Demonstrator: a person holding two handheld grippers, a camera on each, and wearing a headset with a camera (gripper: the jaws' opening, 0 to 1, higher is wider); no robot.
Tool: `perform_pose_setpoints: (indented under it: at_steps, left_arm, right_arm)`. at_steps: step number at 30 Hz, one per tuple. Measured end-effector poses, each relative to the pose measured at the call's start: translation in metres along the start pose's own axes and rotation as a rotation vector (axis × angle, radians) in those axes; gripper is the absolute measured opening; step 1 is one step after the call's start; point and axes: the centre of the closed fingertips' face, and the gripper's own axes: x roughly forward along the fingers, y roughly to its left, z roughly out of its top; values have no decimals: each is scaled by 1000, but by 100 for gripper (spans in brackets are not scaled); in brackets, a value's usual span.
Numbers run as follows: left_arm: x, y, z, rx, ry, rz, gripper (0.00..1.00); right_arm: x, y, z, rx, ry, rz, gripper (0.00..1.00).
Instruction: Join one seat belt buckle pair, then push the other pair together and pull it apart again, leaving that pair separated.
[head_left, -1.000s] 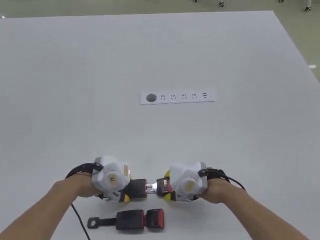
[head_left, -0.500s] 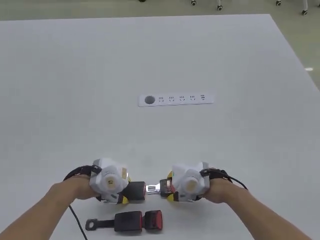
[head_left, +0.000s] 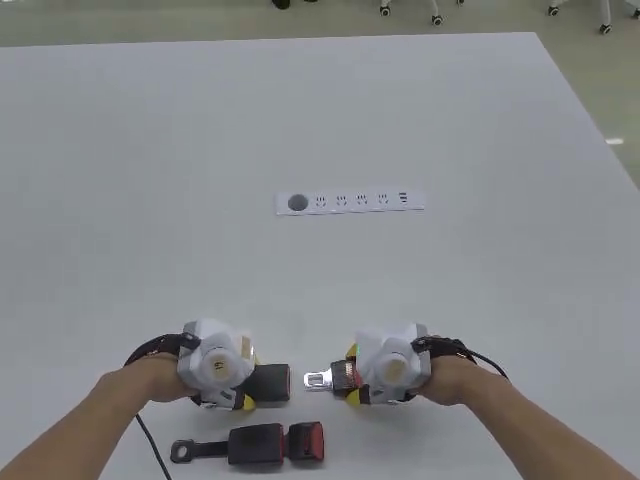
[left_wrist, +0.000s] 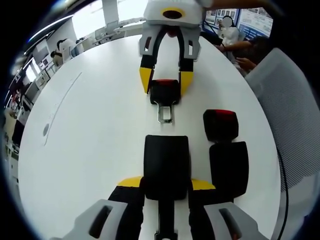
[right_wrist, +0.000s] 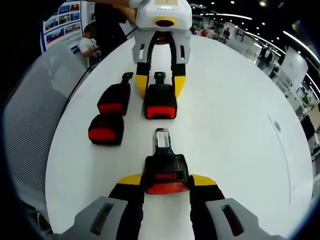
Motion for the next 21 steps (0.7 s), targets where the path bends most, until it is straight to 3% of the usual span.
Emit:
perform_pose_setpoints:
  at_steps: [21]
  left_arm:
    - [-7,-2,-10,-15,15,18,39]
  right_arm:
    - [-22,-1,-23,20,35,0,32]
